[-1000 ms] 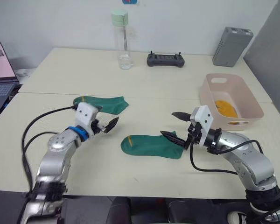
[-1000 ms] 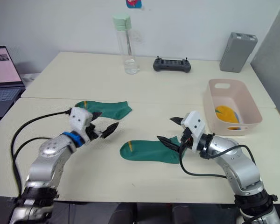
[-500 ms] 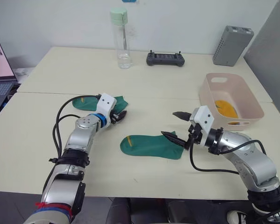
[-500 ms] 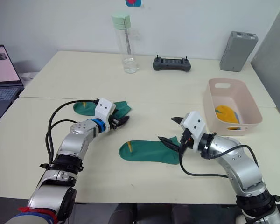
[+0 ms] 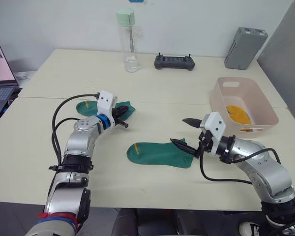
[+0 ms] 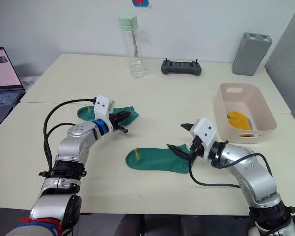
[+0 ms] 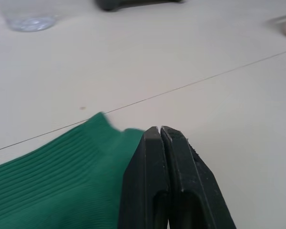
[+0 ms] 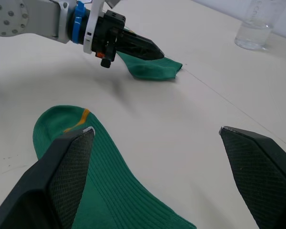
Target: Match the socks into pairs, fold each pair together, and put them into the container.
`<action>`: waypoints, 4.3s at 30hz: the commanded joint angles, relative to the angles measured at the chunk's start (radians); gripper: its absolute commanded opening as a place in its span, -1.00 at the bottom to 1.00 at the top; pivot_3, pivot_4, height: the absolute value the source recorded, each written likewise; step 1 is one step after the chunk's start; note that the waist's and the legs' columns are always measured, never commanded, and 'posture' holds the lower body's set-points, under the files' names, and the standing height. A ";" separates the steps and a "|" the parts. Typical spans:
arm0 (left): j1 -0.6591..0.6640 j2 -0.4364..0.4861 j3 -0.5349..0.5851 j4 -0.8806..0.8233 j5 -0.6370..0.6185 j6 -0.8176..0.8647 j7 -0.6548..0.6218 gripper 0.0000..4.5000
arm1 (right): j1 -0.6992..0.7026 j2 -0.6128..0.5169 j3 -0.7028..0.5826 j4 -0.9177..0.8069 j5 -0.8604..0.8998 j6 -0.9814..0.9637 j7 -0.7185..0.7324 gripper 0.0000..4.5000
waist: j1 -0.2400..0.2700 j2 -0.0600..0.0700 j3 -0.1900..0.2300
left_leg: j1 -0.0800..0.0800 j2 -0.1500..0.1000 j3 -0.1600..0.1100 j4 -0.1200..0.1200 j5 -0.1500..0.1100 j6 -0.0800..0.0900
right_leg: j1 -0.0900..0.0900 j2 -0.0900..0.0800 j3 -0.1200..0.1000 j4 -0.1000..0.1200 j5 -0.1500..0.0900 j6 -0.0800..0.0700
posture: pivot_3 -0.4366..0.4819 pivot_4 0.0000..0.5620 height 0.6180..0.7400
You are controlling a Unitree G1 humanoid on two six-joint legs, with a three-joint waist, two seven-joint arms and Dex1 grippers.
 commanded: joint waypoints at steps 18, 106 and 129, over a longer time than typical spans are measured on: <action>-0.102 0.022 -0.087 0.203 0.164 -0.096 0.103 0.73 | -0.032 0.004 -0.018 -0.039 0.021 0.016 -0.004 1.00 | 0.001 0.000 0.000 | 0.000 0.000 0.000 0.001 0.000 0.000 | 0.000 0.000 0.000 0.000 0.000 0.001 | -0.05 -0.47 1.00; -0.222 0.088 0.045 0.428 0.045 -0.088 -0.130 -0.99 | -0.403 0.129 -0.025 0.572 -0.044 0.164 0.035 -1.00 | 0.000 0.001 0.000 | -0.001 0.000 -0.001 0.000 0.000 0.000 | -0.002 0.000 -0.002 0.001 0.003 -0.003 | -0.05 -0.47 1.00; -0.252 0.016 -0.016 0.485 0.095 -0.078 -0.082 -0.24 | -0.375 0.119 -0.018 0.491 -0.028 0.216 0.045 -1.00 | -0.002 0.001 0.000 | -0.001 0.000 -0.001 0.000 0.000 0.000 | -0.002 0.000 -0.002 0.001 0.003 -0.003 | -0.05 -0.47 1.00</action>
